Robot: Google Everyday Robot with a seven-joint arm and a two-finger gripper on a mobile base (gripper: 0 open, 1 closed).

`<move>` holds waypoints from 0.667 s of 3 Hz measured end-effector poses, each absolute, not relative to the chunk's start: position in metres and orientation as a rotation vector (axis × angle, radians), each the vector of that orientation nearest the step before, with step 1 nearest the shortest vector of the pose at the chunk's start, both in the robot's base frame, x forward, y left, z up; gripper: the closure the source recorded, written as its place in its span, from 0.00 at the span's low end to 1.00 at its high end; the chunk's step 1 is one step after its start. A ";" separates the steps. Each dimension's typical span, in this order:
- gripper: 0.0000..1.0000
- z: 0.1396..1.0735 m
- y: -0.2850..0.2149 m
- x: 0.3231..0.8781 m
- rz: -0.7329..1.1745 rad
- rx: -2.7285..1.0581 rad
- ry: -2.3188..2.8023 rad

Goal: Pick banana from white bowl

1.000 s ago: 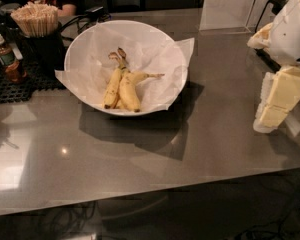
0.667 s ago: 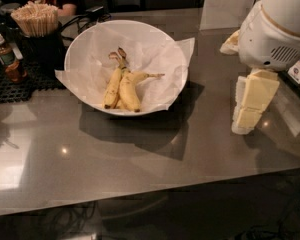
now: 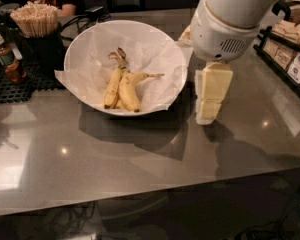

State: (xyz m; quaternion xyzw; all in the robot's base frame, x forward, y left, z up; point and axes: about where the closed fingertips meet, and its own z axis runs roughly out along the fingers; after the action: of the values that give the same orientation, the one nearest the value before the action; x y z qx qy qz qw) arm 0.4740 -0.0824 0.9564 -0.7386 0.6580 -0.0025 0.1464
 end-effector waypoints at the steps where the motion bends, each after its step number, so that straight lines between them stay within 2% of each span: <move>1: 0.00 0.968 -0.053 0.489 -0.027 -2.179 1.789; 2: 0.00 0.968 -0.053 0.489 -0.027 -2.179 1.789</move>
Offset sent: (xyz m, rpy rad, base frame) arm 0.0127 0.0247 0.0091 0.0021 -0.0300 0.0663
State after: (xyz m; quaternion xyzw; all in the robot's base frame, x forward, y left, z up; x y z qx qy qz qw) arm 0.4888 -0.0529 0.9681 -0.7629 0.6262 -0.0093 0.1605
